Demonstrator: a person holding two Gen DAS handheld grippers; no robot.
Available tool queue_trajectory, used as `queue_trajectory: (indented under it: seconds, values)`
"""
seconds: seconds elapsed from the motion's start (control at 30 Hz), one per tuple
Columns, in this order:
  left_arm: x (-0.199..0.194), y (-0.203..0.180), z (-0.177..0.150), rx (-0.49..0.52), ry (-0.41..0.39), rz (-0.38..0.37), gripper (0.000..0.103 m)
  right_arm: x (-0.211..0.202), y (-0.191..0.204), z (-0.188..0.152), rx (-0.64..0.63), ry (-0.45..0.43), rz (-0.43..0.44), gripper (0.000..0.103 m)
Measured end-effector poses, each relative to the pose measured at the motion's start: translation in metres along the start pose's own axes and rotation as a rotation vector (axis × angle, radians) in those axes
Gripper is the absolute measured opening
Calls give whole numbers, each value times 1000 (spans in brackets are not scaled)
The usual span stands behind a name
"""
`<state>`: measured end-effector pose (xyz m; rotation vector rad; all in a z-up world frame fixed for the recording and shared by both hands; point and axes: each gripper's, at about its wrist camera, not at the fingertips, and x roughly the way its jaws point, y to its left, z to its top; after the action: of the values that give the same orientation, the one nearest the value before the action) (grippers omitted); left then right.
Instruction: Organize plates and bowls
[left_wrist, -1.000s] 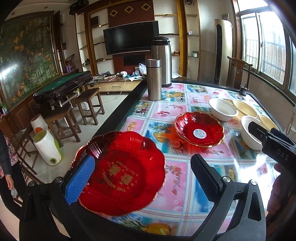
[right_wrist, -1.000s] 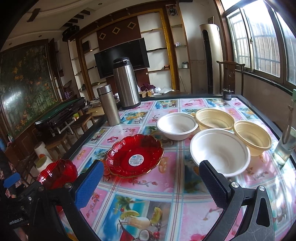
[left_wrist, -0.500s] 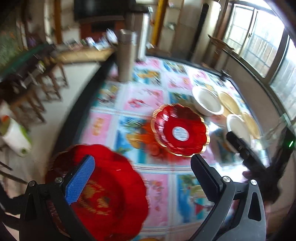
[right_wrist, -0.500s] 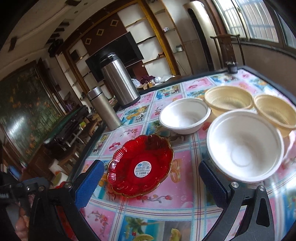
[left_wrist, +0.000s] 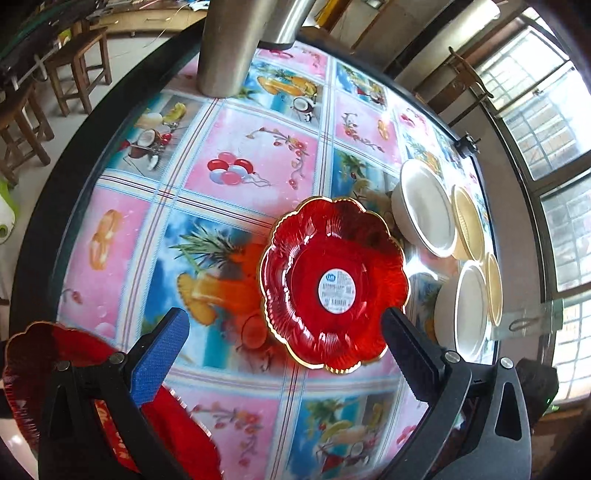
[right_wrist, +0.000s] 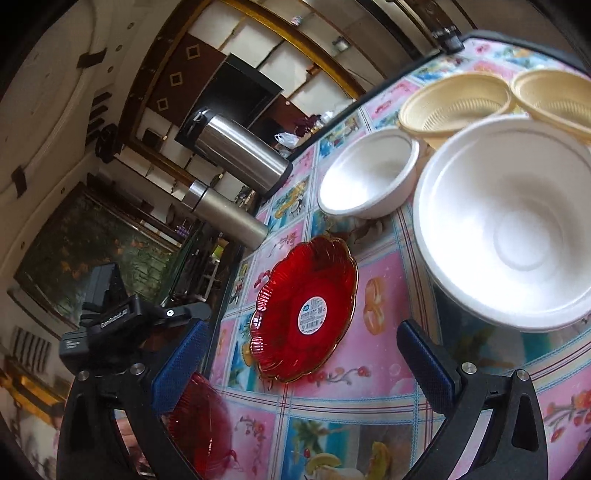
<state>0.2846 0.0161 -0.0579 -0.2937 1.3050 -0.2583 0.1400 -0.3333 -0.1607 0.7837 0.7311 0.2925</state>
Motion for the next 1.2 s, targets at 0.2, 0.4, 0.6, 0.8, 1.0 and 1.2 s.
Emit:
queue_trajectory:
  seconds: [0.2,0.4,0.6,0.8,1.0,1.2]
  values:
    - [17,8,2,-100,50,-85,103,15,-3,-1,30,71,-28,87]
    - [27,14,-7,-152,59,-153,103,24,-13,2,55,81,-54,67]
    - [33,17,-8,-170,52,-155,101,35,-20,5,105,80,-79,54]
    - [40,12,-5,-147,59,-101,73,57,-32,7,188,135,-97,35]
    - [49,7,-1,-121,65,-76,37,65,-28,6,168,146,-105,25]
    - [53,9,-1,-119,60,-40,16,69,-38,4,205,152,-115,11]
